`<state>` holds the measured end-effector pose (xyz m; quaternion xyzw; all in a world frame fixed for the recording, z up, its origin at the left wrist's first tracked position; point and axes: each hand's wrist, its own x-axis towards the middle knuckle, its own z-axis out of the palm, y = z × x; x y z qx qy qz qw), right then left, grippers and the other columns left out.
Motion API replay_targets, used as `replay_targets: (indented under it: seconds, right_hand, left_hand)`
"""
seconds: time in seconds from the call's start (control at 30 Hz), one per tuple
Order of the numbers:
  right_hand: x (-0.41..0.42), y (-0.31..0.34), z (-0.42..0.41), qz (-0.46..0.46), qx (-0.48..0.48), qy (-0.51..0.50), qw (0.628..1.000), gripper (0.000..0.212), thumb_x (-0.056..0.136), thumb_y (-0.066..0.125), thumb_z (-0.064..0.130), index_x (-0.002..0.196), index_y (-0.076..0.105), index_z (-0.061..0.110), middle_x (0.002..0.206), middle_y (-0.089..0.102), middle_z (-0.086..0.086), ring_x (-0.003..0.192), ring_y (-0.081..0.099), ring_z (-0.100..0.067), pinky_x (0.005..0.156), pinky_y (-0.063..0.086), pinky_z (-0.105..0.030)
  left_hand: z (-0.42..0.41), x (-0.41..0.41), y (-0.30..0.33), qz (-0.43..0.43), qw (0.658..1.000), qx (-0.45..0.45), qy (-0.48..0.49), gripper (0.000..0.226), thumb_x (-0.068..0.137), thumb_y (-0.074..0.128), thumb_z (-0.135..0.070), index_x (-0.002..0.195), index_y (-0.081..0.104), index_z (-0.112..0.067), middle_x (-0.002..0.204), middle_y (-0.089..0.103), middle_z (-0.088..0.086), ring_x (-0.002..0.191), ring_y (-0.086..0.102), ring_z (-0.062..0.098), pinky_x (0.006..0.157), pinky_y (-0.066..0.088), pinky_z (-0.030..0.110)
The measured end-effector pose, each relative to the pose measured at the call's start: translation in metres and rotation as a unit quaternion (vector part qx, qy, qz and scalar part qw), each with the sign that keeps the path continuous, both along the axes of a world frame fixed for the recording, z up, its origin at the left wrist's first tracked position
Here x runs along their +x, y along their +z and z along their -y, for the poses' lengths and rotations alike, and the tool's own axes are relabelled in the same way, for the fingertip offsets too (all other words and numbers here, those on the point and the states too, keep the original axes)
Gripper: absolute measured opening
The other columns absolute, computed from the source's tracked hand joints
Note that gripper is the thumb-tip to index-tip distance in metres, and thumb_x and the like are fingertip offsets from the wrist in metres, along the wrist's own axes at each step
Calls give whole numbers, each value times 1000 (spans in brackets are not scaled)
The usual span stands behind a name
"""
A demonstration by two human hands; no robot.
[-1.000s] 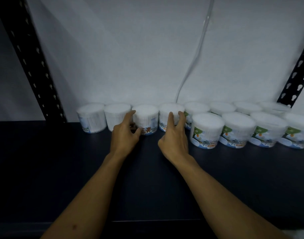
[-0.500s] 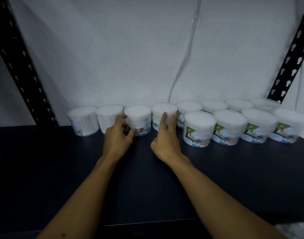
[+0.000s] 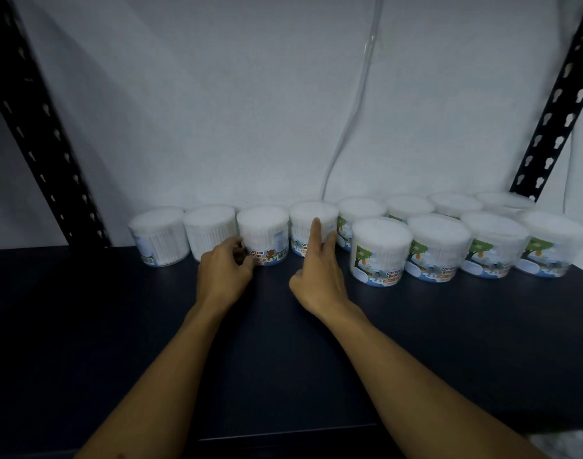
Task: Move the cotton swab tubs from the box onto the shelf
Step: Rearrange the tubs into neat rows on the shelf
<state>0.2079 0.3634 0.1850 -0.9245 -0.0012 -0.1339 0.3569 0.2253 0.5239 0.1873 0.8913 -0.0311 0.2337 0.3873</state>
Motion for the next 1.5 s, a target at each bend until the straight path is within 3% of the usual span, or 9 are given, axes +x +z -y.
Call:
replay_targets:
  seconds: [0.27,0.53,0.8,0.9,0.93,1.0,1.17,1.33,1.5]
  right_hand:
    - [-5,2,1,28,-8,-1,1000,93,80,54,3,150,-2,27,160,-12,-6,141,27,-31,91,45,-36]
    - [-4,2,0,-7,-13,-6,1000,95,82,54,6,149,-12,19,158,-14,-18,147,0,-29,111,30,-40]
    - [-6,3,-2,-34,-25,-31,999,85,83,58,13,148,4,8,157,4,-18,144,17,-30,109,36,-44]
    - [-12,4,-4,-28,-118,-34,992,32,87,56,22,111,49,2,132,42,-18,123,43,-31,94,45,-39]
    - [-16,6,-5,-32,-141,-14,989,16,88,53,22,86,50,6,113,49,-13,111,50,-29,85,45,-36]
    - [-24,6,-7,-28,-178,22,983,29,91,50,20,66,36,15,92,46,-6,98,54,-26,74,38,-32]
    - [-27,4,-10,9,-172,89,981,15,88,49,16,89,59,5,99,59,-9,96,55,-25,81,47,-36]
    - [-31,-2,-15,19,-166,125,978,21,87,49,16,100,63,8,102,61,-7,90,59,-23,78,53,-41]
    - [-35,-1,-29,45,-152,175,972,30,90,49,14,119,58,11,111,60,-3,96,59,-19,77,50,-30]
  left_hand:
    - [0,-2,2,-1,1000,0,12,31,85,65,-10,116,65,-6,109,70,8,95,61,11,77,42,20]
    - [0,0,0,0,1000,-5,4,41,84,68,-15,124,61,-8,115,69,7,106,63,16,83,42,19]
    - [-1,1,0,13,1000,-3,3,38,86,67,-17,122,62,-8,113,69,8,104,63,17,82,43,20]
    - [-2,2,0,22,1000,-8,7,35,87,65,-16,121,63,-8,113,69,7,104,63,16,83,44,20]
    - [-2,2,0,22,1000,-8,8,33,87,64,-15,119,64,-8,112,69,7,103,63,16,83,44,21]
    - [-2,2,0,20,1000,-7,4,29,87,64,-14,115,66,-8,111,70,7,101,63,15,82,44,21]
    - [-4,-8,1,18,1000,-16,10,24,87,61,-12,110,69,-9,107,71,4,91,60,9,79,45,21]
    - [-26,-19,2,9,999,27,38,17,87,60,-13,100,70,-12,93,72,4,78,61,9,70,46,23]
    - [-71,-38,3,40,993,93,68,15,86,59,-9,97,69,-8,89,72,10,77,65,22,70,52,32]
